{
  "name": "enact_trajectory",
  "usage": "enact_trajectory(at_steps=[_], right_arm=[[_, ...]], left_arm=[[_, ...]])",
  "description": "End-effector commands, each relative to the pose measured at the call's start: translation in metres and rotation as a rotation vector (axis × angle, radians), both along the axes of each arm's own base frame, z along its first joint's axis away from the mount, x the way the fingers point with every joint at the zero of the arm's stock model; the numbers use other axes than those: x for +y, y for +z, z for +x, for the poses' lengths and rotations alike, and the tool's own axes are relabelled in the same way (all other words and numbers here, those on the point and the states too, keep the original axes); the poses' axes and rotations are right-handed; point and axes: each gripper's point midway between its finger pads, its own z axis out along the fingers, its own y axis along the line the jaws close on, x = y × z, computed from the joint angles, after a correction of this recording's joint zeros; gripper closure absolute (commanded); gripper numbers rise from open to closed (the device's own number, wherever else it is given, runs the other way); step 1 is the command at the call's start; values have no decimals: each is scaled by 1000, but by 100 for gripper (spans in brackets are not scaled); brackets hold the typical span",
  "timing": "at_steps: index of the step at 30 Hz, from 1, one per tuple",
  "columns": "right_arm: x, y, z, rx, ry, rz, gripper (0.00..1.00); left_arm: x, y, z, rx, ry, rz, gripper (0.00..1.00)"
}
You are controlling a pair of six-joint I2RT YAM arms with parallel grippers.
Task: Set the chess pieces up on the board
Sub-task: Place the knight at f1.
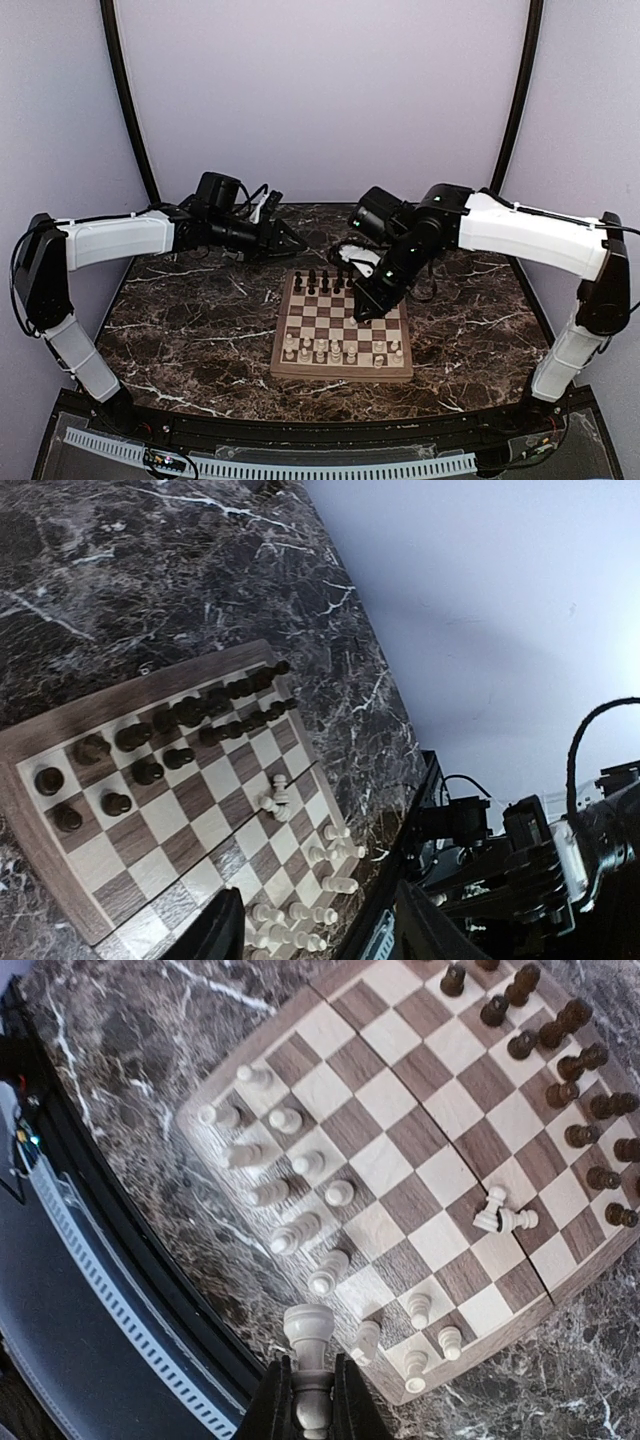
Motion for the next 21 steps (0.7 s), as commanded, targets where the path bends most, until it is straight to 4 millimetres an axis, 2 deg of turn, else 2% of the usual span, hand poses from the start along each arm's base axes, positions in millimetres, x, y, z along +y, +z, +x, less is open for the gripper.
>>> enact_trajectory(at_steps=[1, 7, 21], right_arm=[[-21, -19, -20, -2, 84, -216, 99], [-22, -39, -35, 9, 154, -311, 99], [-12, -67, -20, -16, 151, -402, 98]], left_arm=[[22, -6, 1, -20, 55, 66, 47], [27, -10, -1, -11, 62, 70, 46], [31, -16, -8, 8, 72, 69, 46]])
